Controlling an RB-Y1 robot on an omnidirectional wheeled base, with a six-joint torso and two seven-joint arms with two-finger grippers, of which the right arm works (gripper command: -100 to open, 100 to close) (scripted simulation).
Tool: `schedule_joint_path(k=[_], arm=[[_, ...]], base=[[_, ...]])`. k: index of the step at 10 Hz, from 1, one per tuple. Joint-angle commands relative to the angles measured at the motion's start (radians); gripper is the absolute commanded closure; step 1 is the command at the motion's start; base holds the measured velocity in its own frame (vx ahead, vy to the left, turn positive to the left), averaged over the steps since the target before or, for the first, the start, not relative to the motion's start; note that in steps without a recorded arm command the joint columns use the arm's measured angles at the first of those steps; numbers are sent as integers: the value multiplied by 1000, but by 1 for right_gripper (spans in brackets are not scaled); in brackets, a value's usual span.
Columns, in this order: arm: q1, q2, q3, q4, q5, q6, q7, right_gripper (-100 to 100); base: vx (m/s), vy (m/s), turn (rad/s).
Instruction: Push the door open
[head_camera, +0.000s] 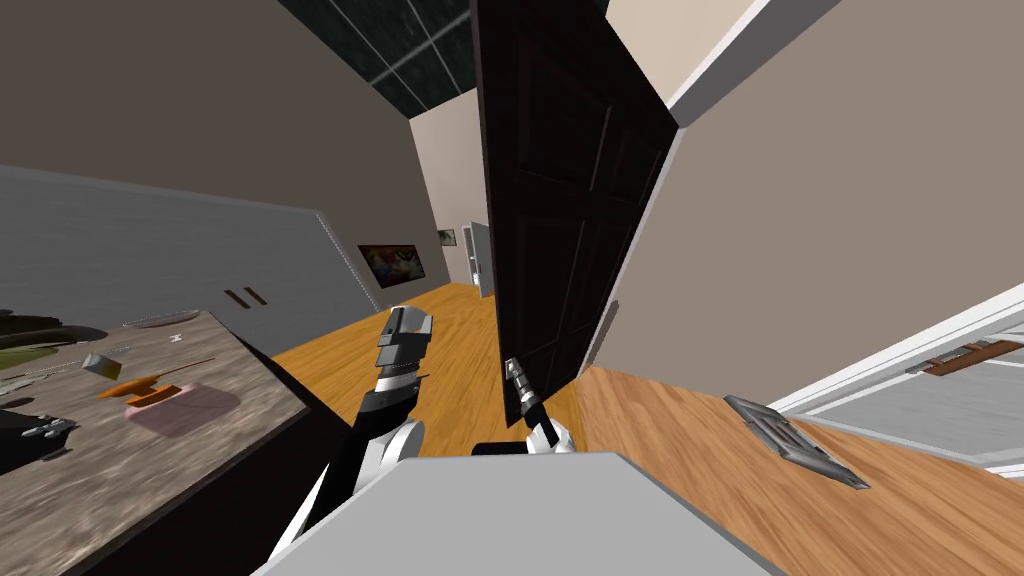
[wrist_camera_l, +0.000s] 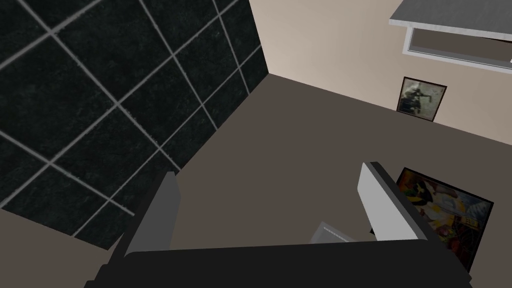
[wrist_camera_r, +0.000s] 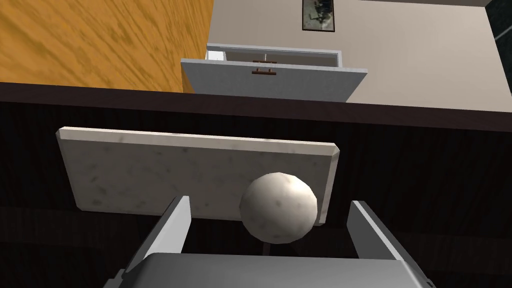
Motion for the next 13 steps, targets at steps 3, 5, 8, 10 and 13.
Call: schedule_joint_path(k=[3,5,8,10,13], arm=[[1,-3,0,-2,0,4,1,100],[1,-3,0,-2,0,4,1,100],[-2,-31,-26,1,-9,4,5,100],[-2,-31,-26,1,-9,4,5,100],[-7,-41,-73,5,-24,2,11,100]], base=[[-25,-14,6],[-15,-7,-3],[78,71,-36],[69,78,-20],[151,156,-58]])
